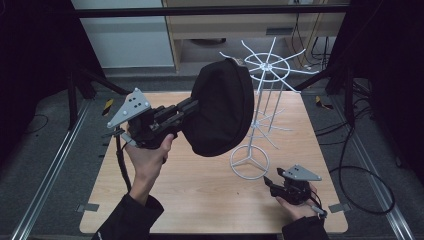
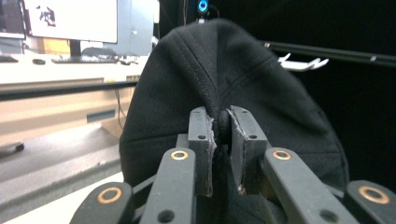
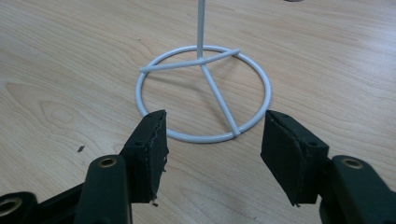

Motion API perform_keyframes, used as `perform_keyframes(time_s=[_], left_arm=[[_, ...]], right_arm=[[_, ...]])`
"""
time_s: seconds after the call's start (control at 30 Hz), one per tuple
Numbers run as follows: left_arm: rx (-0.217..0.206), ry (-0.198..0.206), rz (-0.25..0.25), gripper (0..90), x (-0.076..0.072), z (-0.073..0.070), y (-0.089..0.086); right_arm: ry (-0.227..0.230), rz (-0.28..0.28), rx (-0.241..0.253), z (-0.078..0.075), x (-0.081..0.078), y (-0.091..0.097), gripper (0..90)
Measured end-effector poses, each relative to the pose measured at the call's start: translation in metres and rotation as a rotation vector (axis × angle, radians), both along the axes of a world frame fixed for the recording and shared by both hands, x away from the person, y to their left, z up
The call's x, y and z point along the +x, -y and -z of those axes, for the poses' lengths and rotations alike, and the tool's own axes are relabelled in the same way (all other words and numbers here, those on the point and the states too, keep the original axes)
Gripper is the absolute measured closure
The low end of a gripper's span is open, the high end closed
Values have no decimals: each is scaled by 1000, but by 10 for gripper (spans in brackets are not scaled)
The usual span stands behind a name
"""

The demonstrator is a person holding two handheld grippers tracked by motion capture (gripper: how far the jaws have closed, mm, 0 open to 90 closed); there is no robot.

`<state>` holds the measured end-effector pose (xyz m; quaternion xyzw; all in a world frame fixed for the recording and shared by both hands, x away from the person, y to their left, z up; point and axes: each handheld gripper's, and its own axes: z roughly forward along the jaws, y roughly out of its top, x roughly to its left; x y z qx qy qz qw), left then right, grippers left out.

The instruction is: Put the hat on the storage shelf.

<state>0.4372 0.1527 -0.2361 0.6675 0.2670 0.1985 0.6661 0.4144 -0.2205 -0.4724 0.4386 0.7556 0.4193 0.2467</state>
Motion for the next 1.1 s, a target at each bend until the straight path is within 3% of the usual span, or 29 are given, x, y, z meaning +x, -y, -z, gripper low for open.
perform_keyframes(time_s=[0.1,0.27,0.6,0.83,1.1], left_arm=[[48,-14,-13,784,3,8,4],[94,-39,-28,782,9,20,12],[121,-53,-41,756,14,27,17],[148,-43,-66,634,14,31,12],[163,-31,-114,485,6,41,-8]], right_arm=[[-2,-1,4,0,0,0,407],[-1,-2,0,1,0,0,405],[-6,-1,0,1,0,0,403],[-6,-2,2,1,0,0,403],[-7,1,2,1,0,0,402]])
